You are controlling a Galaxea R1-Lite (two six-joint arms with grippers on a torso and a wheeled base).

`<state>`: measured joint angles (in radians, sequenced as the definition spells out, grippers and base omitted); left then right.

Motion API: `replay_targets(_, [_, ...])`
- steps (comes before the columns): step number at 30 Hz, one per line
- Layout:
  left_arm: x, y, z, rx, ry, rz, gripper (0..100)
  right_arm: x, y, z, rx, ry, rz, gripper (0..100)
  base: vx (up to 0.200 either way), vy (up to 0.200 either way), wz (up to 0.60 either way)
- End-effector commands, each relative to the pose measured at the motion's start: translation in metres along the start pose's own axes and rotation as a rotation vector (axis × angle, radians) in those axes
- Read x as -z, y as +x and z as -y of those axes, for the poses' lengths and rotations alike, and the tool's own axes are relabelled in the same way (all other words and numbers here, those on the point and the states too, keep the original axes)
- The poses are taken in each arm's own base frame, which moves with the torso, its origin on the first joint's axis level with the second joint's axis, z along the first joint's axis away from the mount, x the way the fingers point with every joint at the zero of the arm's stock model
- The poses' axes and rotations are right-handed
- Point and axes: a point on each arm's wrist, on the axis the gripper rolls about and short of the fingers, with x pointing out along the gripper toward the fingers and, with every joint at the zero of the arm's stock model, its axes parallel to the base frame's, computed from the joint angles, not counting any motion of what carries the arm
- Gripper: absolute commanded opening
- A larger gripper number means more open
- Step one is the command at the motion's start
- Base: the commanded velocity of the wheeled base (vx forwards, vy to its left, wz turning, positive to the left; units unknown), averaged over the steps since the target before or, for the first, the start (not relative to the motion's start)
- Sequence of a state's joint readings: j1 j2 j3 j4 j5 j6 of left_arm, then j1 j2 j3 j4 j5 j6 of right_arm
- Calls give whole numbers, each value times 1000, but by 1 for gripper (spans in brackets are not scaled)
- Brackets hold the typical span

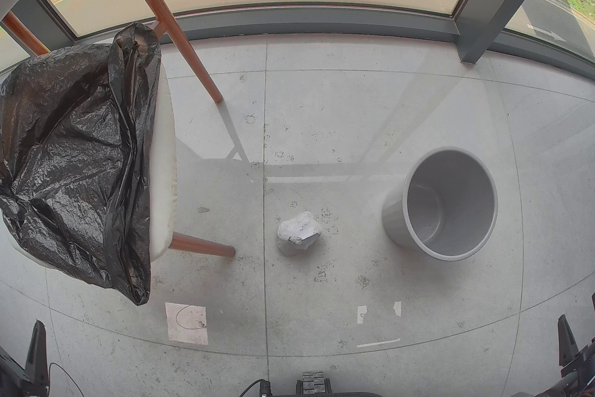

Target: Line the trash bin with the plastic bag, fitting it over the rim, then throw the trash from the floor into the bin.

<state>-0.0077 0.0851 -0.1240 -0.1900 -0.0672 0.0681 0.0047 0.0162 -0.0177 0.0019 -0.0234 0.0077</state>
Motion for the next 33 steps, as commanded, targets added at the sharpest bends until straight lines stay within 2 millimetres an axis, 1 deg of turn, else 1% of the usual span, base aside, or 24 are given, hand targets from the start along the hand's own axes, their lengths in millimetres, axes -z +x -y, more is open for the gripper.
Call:
replay_targets(1, [-42, 36, -5, 93, -86, -96, 100, 5, 1, 0, 0, 1, -10, 100, 0, 0, 0])
replay_targets(2, [-53, 50, -5, 155, -124, -121, 100, 5, 1, 0, -2, 1, -9, 100, 0, 0, 0])
replay_targets(3, [-60, 58, -5, 187, -146, -132, 100, 5, 1, 0, -2, 1, -7, 100, 0, 0, 0])
replay_targets(8, [-87, 93, 3, 355, -255, -181, 100, 5, 1, 0, -2, 1, -7, 100, 0, 0, 0])
replay_targets(9, [-88, 95, 3, 365, -260, -183, 100, 5, 1, 0, -2, 1, -7, 100, 0, 0, 0])
replay_targets(10, [-95, 106, 8, 410, -278, -200, 100, 5, 1, 0, -2, 3, -6, 100, 0, 0, 0])
replay_targets(11, [-98, 113, 11, 430, -289, -209, 100, 5, 1, 0, -2, 4, -6, 100, 0, 0, 0])
replay_targets(13, [-102, 125, 16, 451, -307, -234, 100, 5, 1, 0, -2, 4, -6, 100, 0, 0, 0])
replay_targets(16, [-110, 151, 23, 459, -332, -271, 100, 5, 1, 0, -2, 5, -4, 100, 0, 0, 0])
replay_targets(18, [-111, 166, 28, 449, -330, -295, 100, 5, 1, 0, -2, 5, -4, 100, 0, 0, 0])
replay_targets(19, [-111, 179, 32, 445, -328, -315, 100, 5, 1, 0, -2, 5, -4, 100, 0, 0, 0])
replay_targets(20, [-111, 188, 35, 443, -326, -325, 100, 5, 1, 0, -2, 5, -4, 100, 0, 0, 0])
replay_targets(21, [-112, 190, 35, 443, -326, -325, 100, 5, 1, 0, -2, 5, -4, 100, 0, 0, 0])
replay_targets(22, [-114, 206, 40, 435, -322, -340, 100, 5, 1, 0, -2, 5, -4, 100, 0, 0, 0])
replay_targets(23, [-113, 212, 41, 427, -321, -346, 100, 5, 1, 0, -2, 5, -4, 100, 0, 0, 0])
replay_targets(26, [-111, 238, 48, 351, -301, -370, 100, 5, 1, 0, -2, 5, -4, 100, 0, 0, 0])
replay_targets(27, [-110, 242, 50, 330, -297, -375, 100, 5, 1, 0, -2, 5, -4, 100, 0, 0, 0])
replay_targets(30, [-100, 261, 55, 215, -262, -412, 100, 5, 1, 0, -2, 5, -4, 100, 0, 0, 0])
replay_targets(31, [-98, 264, 55, 179, -241, -424, 100, 5, 1, 0, -2, 5, -4, 100, 0, 0, 0])
replay_targets(33, [-101, 266, 55, 149, -222, -436, 100, 5, 1, 0, -2, 5, -4, 100, 0, 0, 0])
